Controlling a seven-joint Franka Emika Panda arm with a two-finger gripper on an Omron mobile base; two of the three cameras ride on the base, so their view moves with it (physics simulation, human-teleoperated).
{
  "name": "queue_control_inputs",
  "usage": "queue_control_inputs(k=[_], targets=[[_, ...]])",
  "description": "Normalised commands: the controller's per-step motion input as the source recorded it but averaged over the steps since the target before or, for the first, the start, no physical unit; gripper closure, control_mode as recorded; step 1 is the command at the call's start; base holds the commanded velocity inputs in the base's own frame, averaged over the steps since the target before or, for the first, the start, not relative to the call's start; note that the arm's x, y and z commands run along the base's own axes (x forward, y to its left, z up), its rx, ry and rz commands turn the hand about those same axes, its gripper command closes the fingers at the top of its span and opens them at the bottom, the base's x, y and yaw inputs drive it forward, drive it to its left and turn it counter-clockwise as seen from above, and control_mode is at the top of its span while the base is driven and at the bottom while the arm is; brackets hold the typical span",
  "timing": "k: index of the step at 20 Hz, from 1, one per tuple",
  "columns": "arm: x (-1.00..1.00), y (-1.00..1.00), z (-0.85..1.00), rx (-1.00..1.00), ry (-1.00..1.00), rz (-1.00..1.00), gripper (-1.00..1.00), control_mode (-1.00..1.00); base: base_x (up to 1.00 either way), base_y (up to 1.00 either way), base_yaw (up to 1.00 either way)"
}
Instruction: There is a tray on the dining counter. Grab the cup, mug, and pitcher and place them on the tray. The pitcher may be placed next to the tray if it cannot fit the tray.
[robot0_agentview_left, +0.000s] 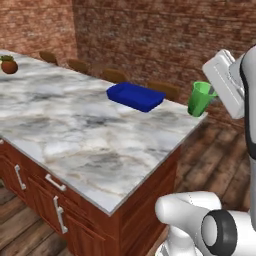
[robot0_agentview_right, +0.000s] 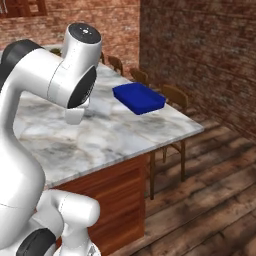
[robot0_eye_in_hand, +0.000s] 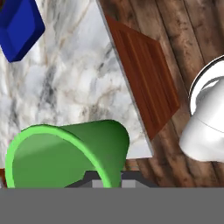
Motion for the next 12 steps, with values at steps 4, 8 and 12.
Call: queue_control_inputs(k=[4, 8, 12], targets=[[0.0, 0.0, 0.0, 0.0, 0.0, 0.0, 1.0, 1.0, 0.0, -1.0, 0.23], [0.0, 0.0, 0.0, 0.0, 0.0, 0.0, 1.0, 1.0, 0.0, -1.0, 0.41], [0.0, 0.0, 0.0, 0.0, 0.0, 0.0, 1.0, 1.0, 0.04, -1.0, 0.59]])
